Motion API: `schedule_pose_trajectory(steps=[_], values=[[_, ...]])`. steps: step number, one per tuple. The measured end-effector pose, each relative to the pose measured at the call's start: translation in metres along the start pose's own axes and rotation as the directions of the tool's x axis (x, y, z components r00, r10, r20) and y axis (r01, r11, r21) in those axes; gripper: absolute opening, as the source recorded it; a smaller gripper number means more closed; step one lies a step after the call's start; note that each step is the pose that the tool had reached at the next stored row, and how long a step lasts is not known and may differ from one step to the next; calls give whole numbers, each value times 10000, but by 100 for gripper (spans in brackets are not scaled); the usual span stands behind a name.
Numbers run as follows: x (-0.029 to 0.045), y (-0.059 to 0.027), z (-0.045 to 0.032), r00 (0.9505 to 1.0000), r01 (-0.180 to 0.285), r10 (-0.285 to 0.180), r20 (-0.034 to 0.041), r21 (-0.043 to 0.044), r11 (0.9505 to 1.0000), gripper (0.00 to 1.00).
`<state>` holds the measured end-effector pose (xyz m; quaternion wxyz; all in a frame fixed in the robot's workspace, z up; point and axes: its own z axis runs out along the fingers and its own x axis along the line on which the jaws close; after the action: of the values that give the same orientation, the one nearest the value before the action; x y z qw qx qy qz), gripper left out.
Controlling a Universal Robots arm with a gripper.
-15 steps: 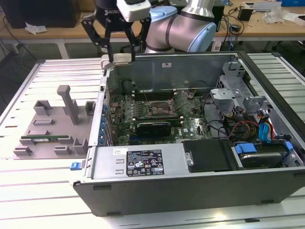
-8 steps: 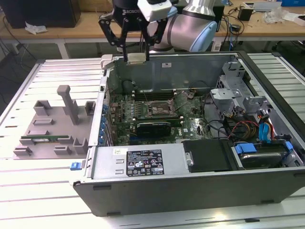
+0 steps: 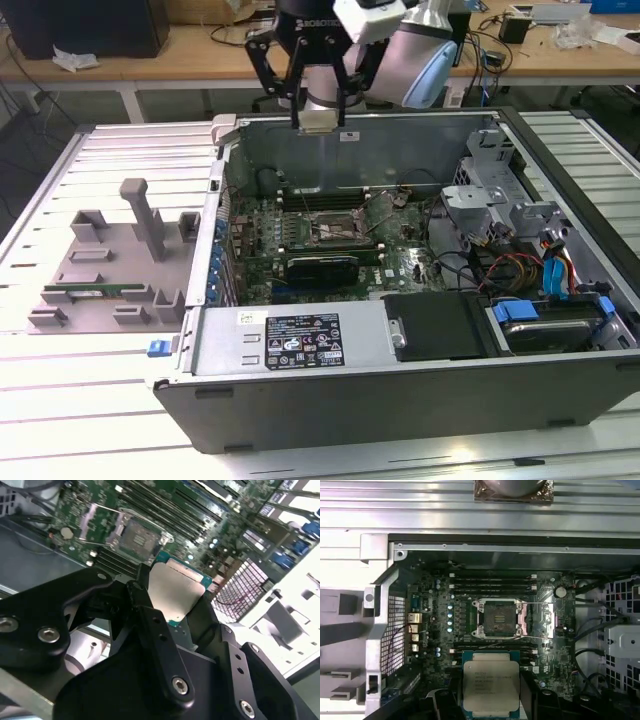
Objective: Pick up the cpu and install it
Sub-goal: 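Pick up the cpu and move it towards the insertion slot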
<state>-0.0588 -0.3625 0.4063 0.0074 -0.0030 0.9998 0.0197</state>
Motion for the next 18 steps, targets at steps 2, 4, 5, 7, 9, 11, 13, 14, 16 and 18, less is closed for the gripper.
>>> schedule_pose_trajectory(steps=[2,4,5,7,9,11,13,14,16,18], values=[[-62,-1,0,10000,3,-3,-1,1,10000,55],[-65,0,1,10000,1,-1,1,0,10000,55],[-66,0,8,10000,1,-1,2,-3,10000,55],[-67,-2,32,10000,2,-2,0,1,10000,55],[-68,-4,91,10000,2,-2,1,0,10000,55],[-70,-7,152,10000,2,-2,0,1,10000,55],[-72,-8,189,10000,2,-2,1,0,10000,55],[-73,-9,208,10000,2,-2,1,0,10000,55],[-75,-10,251,10000,1,-1,1,9,10000,55],[-82,-13,325,10000,2,-2,0,34,10000,55]])
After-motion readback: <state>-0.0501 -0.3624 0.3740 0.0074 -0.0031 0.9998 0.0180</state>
